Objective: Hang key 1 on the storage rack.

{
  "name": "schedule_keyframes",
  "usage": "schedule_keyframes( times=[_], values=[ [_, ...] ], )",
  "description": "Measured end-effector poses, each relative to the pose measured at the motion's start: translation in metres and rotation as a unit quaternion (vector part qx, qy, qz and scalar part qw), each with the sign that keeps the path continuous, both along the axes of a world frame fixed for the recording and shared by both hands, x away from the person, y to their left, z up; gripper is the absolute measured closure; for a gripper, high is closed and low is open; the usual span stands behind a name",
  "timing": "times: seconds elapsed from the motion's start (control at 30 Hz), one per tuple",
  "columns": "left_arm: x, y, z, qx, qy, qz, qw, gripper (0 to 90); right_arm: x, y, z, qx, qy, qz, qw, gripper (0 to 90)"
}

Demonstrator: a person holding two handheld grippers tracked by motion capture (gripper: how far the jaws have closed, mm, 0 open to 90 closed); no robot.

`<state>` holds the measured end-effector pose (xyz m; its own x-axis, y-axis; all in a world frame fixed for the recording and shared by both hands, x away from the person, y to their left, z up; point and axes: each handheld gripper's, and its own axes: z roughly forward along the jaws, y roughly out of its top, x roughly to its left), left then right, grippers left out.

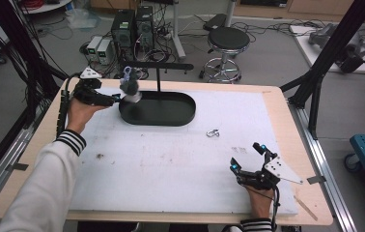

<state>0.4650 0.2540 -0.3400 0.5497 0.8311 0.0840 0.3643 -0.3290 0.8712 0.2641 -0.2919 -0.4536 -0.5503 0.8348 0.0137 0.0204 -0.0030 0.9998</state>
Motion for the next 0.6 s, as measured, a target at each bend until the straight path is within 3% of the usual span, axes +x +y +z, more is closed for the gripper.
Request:
schedule_keyframes(
  times=[0.1, 0.23, 0.4, 0.57, 0.6],
  values=[
    [-0.005, 0.003, 0.005, -0.020, -0.022, -0.029, 0.9991, 1.7, 0.000, 0.000, 0.000, 0.000, 0.000, 0.000, 1.0000, 0.5],
    [-0.019, 0.006, 0.010, -0.048, -0.051, -0.064, 0.9955, 1.7, 0.000, 0.000, 0.000, -0.001, 0.000, -0.001, 1.0000, 0.5],
    [-0.041, 0.012, 0.006, -0.073, -0.079, -0.085, 0.9906, 1.7, 0.000, 0.000, 0.000, -0.002, 0.000, -0.002, 1.0000, 0.5],
    [-0.069, 0.023, -0.003, -0.086, -0.106, -0.087, 0.9868, 1.7, 0.000, 0.001, 0.000, -0.003, -0.001, -0.002, 1.0000, 0.5],
    [-0.075, 0.026, -0.006, -0.091, -0.113, -0.091, 0.9851, 1.7, 0.000, 0.001, 0.000, -0.003, -0.001, -0.002, 1.0000, 0.5]
  ],
)
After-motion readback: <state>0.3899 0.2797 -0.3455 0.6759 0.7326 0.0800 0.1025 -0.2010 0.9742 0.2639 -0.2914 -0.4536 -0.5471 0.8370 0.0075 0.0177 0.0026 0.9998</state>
